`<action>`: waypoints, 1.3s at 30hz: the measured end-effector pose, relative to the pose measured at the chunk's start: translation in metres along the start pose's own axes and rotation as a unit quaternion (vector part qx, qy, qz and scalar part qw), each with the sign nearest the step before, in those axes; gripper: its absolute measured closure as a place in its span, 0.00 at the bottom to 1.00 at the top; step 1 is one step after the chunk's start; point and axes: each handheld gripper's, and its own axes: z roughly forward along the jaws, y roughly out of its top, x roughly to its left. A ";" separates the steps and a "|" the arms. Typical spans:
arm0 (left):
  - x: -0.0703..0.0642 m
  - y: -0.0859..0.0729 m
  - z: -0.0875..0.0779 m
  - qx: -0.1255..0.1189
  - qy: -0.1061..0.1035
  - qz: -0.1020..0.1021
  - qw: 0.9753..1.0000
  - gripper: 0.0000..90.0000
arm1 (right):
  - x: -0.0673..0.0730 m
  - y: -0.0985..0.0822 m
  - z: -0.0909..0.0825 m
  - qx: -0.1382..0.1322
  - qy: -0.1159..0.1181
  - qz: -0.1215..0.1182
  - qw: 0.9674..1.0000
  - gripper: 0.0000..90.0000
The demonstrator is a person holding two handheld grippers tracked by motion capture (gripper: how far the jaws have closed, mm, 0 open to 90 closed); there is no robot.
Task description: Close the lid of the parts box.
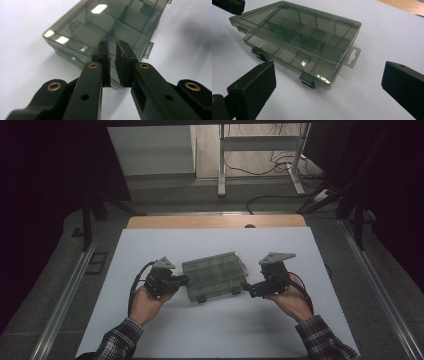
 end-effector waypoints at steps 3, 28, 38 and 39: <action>-0.003 -0.003 0.002 0.003 0.000 -0.001 1.000 0.91 | 0.000 0.000 0.003 0.009 -0.004 0.008 1.000 0.00; -0.021 -0.019 0.020 0.035 0.018 0.013 0.999 0.91 | -0.015 -0.004 0.030 0.057 -0.021 0.005 0.998 0.98; -0.020 -0.018 0.020 0.038 0.025 0.021 0.999 0.91 | -0.018 -0.012 0.045 0.085 -0.022 0.007 0.996 0.99; -0.019 -0.018 0.021 0.038 0.026 0.021 0.999 0.91 | -0.018 -0.012 0.045 0.086 -0.021 0.010 0.996 0.99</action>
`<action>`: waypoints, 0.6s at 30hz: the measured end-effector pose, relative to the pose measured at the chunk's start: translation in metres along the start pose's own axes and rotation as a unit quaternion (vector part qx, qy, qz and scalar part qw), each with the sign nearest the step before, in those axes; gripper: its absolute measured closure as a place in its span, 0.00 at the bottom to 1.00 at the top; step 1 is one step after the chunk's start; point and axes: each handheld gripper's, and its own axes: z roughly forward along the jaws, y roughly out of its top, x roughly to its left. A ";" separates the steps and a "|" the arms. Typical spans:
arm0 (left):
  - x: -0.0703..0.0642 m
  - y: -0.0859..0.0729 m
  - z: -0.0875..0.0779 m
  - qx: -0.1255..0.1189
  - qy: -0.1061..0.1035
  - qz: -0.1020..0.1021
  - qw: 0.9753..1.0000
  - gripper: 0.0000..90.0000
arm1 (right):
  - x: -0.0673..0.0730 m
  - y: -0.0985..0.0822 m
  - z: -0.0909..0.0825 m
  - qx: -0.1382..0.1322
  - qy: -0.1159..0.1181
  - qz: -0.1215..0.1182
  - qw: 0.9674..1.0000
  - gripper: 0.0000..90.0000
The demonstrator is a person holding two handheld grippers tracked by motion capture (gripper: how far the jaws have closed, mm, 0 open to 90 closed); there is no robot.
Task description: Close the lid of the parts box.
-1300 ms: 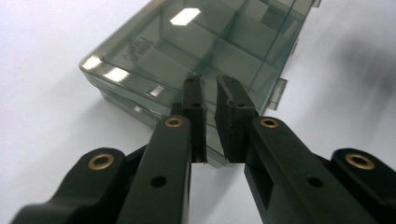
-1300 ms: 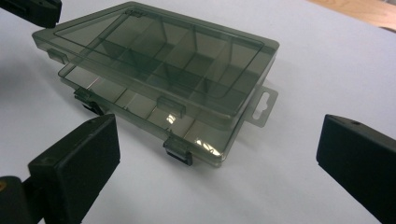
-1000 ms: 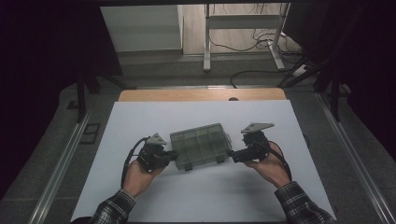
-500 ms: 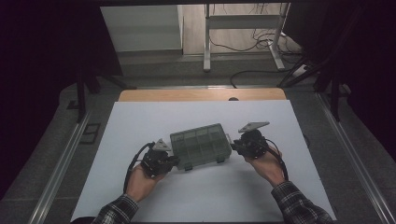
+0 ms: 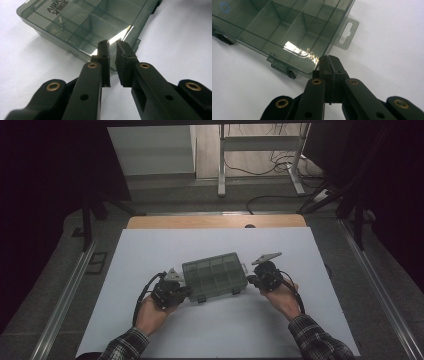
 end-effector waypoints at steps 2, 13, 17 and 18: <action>0.001 0.000 0.000 -0.001 0.001 -0.002 1.000 0.90 | 0.000 -0.001 0.000 0.001 0.000 0.001 1.000 0.99; 0.009 0.001 0.002 -0.008 0.011 -0.009 1.000 0.90 | 0.004 -0.005 -0.004 0.004 0.013 0.011 1.000 0.99; 0.010 0.002 0.002 -0.010 0.018 -0.006 1.000 0.89 | 0.008 -0.007 -0.006 0.007 0.018 0.009 1.000 0.99; 0.010 0.002 0.002 -0.010 0.020 -0.005 1.000 0.89 | 0.009 -0.008 -0.006 0.009 0.019 0.008 1.000 0.99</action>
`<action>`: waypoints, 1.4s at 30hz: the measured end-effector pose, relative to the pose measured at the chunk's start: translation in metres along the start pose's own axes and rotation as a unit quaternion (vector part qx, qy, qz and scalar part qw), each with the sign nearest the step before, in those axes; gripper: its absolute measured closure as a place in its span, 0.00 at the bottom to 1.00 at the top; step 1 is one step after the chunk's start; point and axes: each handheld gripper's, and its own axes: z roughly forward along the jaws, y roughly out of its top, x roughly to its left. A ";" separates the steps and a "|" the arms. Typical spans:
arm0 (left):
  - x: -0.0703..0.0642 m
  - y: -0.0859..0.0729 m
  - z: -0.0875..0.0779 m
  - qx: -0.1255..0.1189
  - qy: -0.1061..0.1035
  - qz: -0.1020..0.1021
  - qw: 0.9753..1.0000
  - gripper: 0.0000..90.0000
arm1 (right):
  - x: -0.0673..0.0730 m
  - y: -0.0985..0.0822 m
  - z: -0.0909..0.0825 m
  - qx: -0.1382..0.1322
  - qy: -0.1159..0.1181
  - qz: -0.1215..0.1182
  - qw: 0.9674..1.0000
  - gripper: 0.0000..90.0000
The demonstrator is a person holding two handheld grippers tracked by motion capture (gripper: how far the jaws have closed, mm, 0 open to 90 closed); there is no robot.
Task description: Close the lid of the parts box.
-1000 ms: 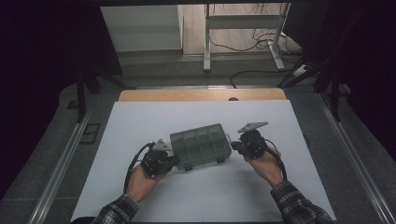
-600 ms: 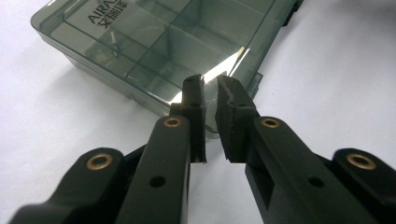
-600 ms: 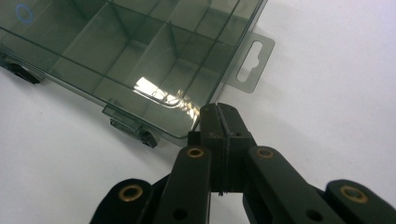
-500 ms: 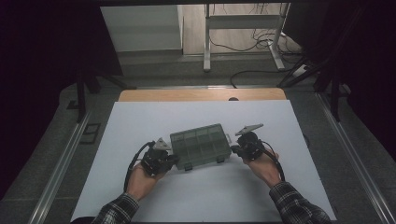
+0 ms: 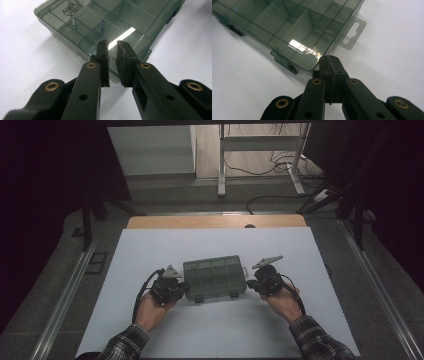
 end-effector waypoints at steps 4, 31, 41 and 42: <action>-0.001 0.000 -0.001 0.003 0.003 0.003 1.000 0.88 | 0.003 -0.002 -0.001 0.002 0.002 -0.005 1.000 0.99; -0.004 -0.018 -0.006 0.025 -0.035 -0.033 0.999 0.91 | 0.013 -0.002 0.002 0.011 -0.004 -0.018 1.000 0.99; -0.005 -0.016 -0.005 0.024 -0.034 -0.034 0.999 0.91 | 0.014 -0.001 0.006 0.014 -0.009 -0.015 1.000 0.99; -0.005 -0.016 -0.005 0.027 -0.034 -0.028 0.999 0.90 | 0.014 -0.001 0.006 0.014 -0.009 -0.014 1.000 0.99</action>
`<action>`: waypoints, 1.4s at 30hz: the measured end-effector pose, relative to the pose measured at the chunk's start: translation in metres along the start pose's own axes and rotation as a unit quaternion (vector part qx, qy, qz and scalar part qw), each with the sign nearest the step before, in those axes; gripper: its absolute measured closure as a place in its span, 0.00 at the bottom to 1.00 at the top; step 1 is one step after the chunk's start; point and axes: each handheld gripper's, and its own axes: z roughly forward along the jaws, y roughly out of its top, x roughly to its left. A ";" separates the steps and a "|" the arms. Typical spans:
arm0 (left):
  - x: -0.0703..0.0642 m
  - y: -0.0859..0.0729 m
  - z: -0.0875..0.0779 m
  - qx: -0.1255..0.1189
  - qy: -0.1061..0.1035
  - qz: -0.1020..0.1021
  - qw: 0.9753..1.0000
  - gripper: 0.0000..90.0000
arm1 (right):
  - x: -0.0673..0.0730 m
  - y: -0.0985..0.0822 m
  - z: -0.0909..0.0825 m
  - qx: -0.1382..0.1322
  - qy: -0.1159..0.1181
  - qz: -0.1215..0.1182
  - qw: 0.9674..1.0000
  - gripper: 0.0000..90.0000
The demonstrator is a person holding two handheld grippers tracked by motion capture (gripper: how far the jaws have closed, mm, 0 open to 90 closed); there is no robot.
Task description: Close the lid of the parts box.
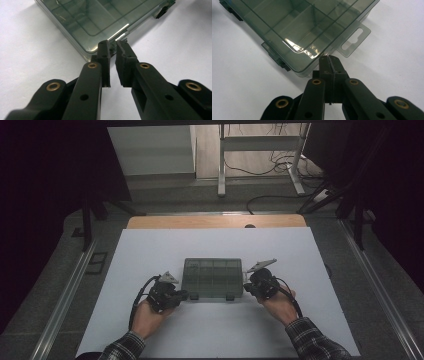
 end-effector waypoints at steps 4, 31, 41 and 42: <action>-0.003 0.000 -0.001 -0.001 -0.001 0.004 1.000 0.90 | -0.001 0.000 0.000 -0.002 0.000 -0.002 1.000 0.99; -0.009 -0.002 -0.022 -0.021 -0.006 0.011 1.000 0.82 | 0.001 -0.005 -0.024 -0.041 -0.012 -0.004 0.999 0.77; -0.008 -0.006 -0.030 -0.021 0.005 0.012 1.000 0.73 | 0.002 -0.009 -0.032 -0.046 -0.014 -0.005 0.999 0.68; -0.008 -0.006 -0.031 -0.021 0.007 0.014 1.000 0.73 | 0.003 -0.009 -0.033 -0.047 -0.015 -0.005 0.999 0.68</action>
